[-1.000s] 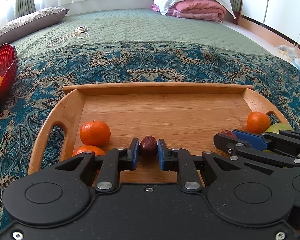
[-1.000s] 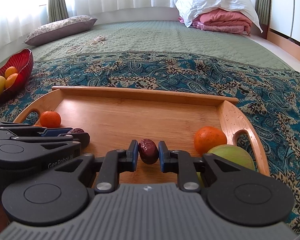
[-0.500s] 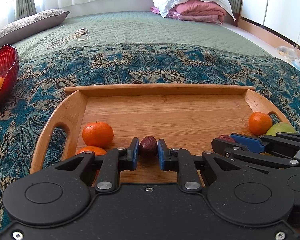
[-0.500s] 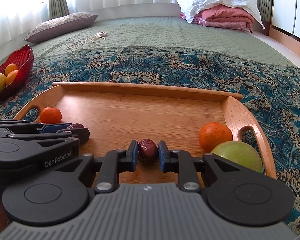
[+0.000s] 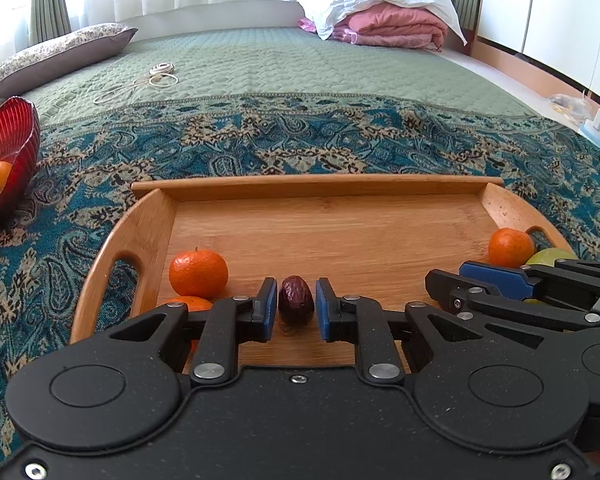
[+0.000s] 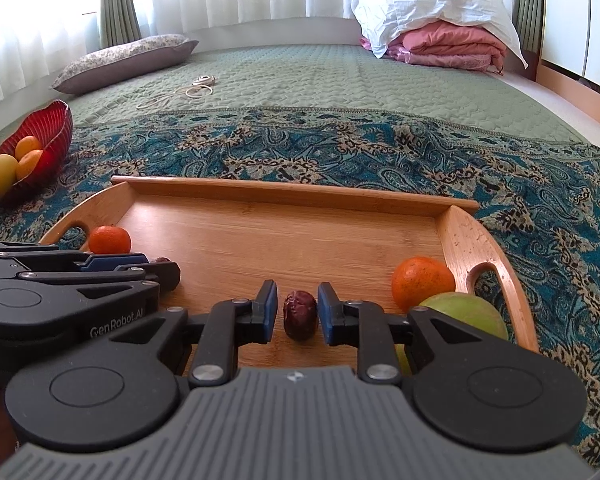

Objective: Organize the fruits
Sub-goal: 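Carry the date over the tray with the left gripper while the right gripper carries its date, then open the left gripper to drop the date while the right gripper releases its date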

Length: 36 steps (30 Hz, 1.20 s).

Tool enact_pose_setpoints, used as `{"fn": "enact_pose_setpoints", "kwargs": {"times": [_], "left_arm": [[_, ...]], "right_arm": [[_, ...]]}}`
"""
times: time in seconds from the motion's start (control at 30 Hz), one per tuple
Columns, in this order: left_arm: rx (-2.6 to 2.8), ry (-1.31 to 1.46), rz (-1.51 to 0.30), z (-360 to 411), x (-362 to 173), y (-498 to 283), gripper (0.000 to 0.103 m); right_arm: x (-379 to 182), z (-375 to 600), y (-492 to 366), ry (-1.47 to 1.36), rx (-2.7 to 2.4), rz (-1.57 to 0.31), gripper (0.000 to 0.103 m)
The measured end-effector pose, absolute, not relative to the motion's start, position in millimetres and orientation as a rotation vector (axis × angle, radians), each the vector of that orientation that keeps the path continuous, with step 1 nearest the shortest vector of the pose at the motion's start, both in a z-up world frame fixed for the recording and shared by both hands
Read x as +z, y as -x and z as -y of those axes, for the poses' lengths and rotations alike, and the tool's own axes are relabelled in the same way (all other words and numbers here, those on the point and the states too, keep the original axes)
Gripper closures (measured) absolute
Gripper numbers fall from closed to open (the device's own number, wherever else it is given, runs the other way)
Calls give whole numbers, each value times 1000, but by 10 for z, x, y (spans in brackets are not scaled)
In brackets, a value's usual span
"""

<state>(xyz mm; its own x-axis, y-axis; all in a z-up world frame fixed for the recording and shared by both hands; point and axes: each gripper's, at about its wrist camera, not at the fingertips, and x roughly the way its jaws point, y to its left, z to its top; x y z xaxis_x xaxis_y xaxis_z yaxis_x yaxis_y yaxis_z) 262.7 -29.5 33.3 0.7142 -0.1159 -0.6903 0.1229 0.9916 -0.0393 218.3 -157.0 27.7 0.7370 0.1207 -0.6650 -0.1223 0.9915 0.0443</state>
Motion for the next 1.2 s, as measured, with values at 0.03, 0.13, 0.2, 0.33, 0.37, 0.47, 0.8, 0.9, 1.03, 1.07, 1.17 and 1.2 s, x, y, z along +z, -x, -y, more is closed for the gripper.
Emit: {"fn": "enact_pose_setpoints", "kwargs": {"times": [0.03,0.13,0.2,0.33,0.37,0.47,0.8,0.9,1.03,1.07,1.17,1.2], "left_arm": [[-134,-7,-760,289,354,-2615,79],[-126,-14,-740,287,429,-2569,68],[-119,-22,-724,285,479,-2526,63],[-117,-15,-703,254,571,-2441,55],[-113,-13,-698,243,594,-2419,52],[-95,-11,-676,202,653,-2345,40],[-49,-18,-611,2,771,-2072,9],[-44,-30,-598,-20,781,-1983,6],[-44,-25,-583,-38,790,-1847,2],[-43,-24,-581,-41,790,-1814,1],[-45,-26,-580,-54,780,-1729,0],[-48,-28,-578,-59,773,-1700,0]], "right_arm": [[299,1575,-2173,5,134,-724,66],[364,1577,-2129,12,128,-705,63],[404,1582,-2090,14,124,-691,54],[488,1621,-2009,5,114,-661,46],[508,1632,-1995,2,112,-653,44],[557,1667,-1934,-12,104,-632,38],[694,1775,-1716,-22,67,-568,12],[707,1794,-1669,-35,66,-565,10],[713,1798,-1566,-34,70,-542,1],[714,1792,-1540,-29,69,-534,1],[712,1770,-1462,-12,66,-516,0],[709,1766,-1435,-9,65,-513,0]]}}
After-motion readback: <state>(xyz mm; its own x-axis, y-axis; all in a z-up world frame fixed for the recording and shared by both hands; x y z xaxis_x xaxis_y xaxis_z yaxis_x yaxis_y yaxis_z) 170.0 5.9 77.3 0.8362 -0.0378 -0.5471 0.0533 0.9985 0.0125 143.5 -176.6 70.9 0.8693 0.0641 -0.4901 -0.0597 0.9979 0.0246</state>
